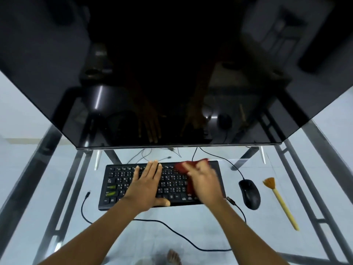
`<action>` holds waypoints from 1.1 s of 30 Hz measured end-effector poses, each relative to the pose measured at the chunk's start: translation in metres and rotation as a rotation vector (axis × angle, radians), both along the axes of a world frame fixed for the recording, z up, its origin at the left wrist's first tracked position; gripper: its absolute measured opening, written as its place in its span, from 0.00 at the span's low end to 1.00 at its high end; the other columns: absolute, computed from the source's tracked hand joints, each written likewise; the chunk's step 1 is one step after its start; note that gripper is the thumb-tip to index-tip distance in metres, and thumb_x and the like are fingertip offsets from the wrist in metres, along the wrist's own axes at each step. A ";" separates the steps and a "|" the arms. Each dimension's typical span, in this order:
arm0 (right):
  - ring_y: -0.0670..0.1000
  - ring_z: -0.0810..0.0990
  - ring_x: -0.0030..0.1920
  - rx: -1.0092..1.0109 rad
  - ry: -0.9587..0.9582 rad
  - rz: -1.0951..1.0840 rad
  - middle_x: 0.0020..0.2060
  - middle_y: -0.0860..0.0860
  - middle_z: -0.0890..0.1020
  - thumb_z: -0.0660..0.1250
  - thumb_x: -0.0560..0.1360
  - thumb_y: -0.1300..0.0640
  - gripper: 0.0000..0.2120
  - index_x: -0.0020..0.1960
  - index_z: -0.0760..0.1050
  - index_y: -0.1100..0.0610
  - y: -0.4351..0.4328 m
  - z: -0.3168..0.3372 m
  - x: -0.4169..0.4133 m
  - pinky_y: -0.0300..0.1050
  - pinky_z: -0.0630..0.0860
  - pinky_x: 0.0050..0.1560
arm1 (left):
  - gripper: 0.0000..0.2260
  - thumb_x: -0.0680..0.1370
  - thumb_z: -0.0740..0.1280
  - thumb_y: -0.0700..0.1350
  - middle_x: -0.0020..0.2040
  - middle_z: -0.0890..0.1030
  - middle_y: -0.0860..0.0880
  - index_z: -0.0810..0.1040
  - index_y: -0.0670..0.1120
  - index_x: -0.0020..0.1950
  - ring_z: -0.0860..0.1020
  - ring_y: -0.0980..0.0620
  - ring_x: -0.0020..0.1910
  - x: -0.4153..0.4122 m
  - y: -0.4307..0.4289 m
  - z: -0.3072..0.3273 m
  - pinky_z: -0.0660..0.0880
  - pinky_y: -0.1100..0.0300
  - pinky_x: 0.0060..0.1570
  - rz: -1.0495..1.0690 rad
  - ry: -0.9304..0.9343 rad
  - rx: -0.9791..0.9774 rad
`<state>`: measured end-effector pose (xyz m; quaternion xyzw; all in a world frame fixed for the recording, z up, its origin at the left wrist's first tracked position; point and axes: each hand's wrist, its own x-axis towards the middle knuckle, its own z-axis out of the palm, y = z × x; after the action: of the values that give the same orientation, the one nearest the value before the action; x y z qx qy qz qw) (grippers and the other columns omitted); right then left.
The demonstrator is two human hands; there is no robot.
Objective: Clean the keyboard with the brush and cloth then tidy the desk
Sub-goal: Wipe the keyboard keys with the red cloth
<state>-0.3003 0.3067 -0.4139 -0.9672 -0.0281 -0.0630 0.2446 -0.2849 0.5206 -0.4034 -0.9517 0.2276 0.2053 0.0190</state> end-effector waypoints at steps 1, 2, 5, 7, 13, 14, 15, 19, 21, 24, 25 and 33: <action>0.49 0.76 0.41 -0.047 -0.023 -0.121 0.42 0.44 0.78 0.63 0.77 0.39 0.10 0.49 0.80 0.41 -0.011 0.001 0.006 0.38 0.73 0.42 | 0.60 0.55 0.40 0.78 0.78 0.34 0.45 0.35 0.43 0.77 0.33 0.48 0.76 0.000 0.000 0.001 0.41 0.40 0.75 0.002 0.004 0.001; 0.52 0.77 0.45 -0.088 -0.028 -0.172 0.45 0.47 0.78 0.62 0.77 0.39 0.09 0.49 0.80 0.38 -0.010 0.002 0.008 0.41 0.75 0.47 | 0.60 0.55 0.40 0.78 0.78 0.34 0.45 0.35 0.43 0.77 0.31 0.48 0.75 0.001 0.000 0.002 0.40 0.41 0.75 0.007 0.011 -0.002; 0.53 0.78 0.43 0.055 0.040 -0.126 0.41 0.52 0.81 0.64 0.73 0.36 0.13 0.41 0.75 0.44 0.019 -0.005 -0.004 0.52 0.75 0.46 | 0.59 0.58 0.49 0.79 0.78 0.34 0.46 0.36 0.43 0.78 0.29 0.50 0.72 0.001 0.002 0.000 0.39 0.42 0.74 0.016 0.003 -0.015; 0.47 0.75 0.39 0.148 0.125 0.054 0.41 0.49 0.80 0.64 0.75 0.39 0.11 0.44 0.74 0.47 0.034 0.009 -0.019 0.46 0.72 0.42 | 0.57 0.62 0.52 0.76 0.78 0.35 0.46 0.36 0.43 0.78 0.30 0.50 0.73 0.001 0.000 -0.001 0.38 0.42 0.74 0.022 0.003 -0.027; 0.57 0.78 0.43 0.135 0.073 -0.302 0.45 0.54 0.78 0.64 0.79 0.52 0.11 0.60 0.79 0.46 0.017 0.001 -0.004 0.51 0.78 0.47 | 0.56 0.62 0.54 0.76 0.78 0.35 0.47 0.37 0.45 0.78 0.33 0.49 0.76 0.002 0.002 0.000 0.38 0.42 0.75 0.043 0.009 -0.053; 0.56 0.78 0.45 0.120 0.105 -0.196 0.46 0.52 0.79 0.62 0.79 0.50 0.11 0.59 0.78 0.46 0.028 -0.001 -0.009 0.50 0.76 0.48 | 0.57 0.62 0.54 0.76 0.78 0.35 0.47 0.37 0.45 0.78 0.33 0.50 0.76 0.003 0.003 0.000 0.37 0.43 0.74 0.043 0.006 -0.060; 0.54 0.78 0.47 0.089 0.113 -0.015 0.47 0.50 0.79 0.61 0.80 0.49 0.11 0.59 0.78 0.47 0.033 0.001 -0.017 0.46 0.74 0.47 | 0.58 0.60 0.53 0.78 0.79 0.35 0.48 0.37 0.45 0.78 0.33 0.50 0.76 0.003 0.004 -0.001 0.37 0.43 0.74 0.042 0.007 -0.070; 0.50 0.79 0.34 0.029 0.116 -0.265 0.39 0.52 0.80 0.66 0.77 0.44 0.13 0.48 0.79 0.54 -0.011 0.007 -0.010 0.47 0.77 0.39 | 0.60 0.55 0.44 0.81 0.79 0.37 0.49 0.38 0.47 0.79 0.33 0.52 0.76 0.002 0.008 -0.007 0.36 0.45 0.74 0.047 -0.027 -0.144; 0.58 0.80 0.37 0.073 0.113 -0.443 0.42 0.56 0.78 0.65 0.79 0.52 0.11 0.59 0.80 0.52 -0.018 0.006 -0.012 0.52 0.80 0.43 | 0.59 0.56 0.45 0.81 0.79 0.37 0.51 0.38 0.48 0.79 0.33 0.53 0.76 0.001 0.010 -0.009 0.35 0.46 0.74 0.054 -0.029 -0.167; 0.56 0.80 0.39 -0.041 0.065 -0.073 0.40 0.52 0.79 0.60 0.78 0.37 0.15 0.45 0.74 0.48 0.004 -0.005 -0.034 0.49 0.78 0.37 | 0.58 0.57 0.46 0.81 0.79 0.36 0.51 0.38 0.48 0.79 0.33 0.54 0.76 0.000 0.011 -0.011 0.35 0.46 0.74 0.056 -0.042 -0.171; 0.55 0.79 0.41 -0.046 0.093 0.090 0.42 0.51 0.79 0.58 0.77 0.35 0.16 0.47 0.74 0.47 0.010 0.003 -0.041 0.46 0.76 0.36 | 0.58 0.57 0.46 0.81 0.79 0.36 0.51 0.38 0.48 0.79 0.33 0.54 0.76 0.000 0.011 -0.011 0.34 0.46 0.74 0.057 -0.043 -0.173; 0.55 0.82 0.37 -0.070 0.038 -0.244 0.39 0.53 0.81 0.61 0.76 0.34 0.20 0.42 0.72 0.51 -0.012 0.003 -0.052 0.57 0.81 0.36 | 0.59 0.57 0.47 0.81 0.79 0.37 0.51 0.38 0.48 0.79 0.33 0.54 0.76 0.000 0.011 -0.014 0.35 0.46 0.74 0.066 -0.036 -0.188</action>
<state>-0.3527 0.2943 -0.4112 -0.9724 0.0924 -0.0729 0.2016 -0.2844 0.5319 -0.4175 -0.9597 0.2143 0.1666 -0.0733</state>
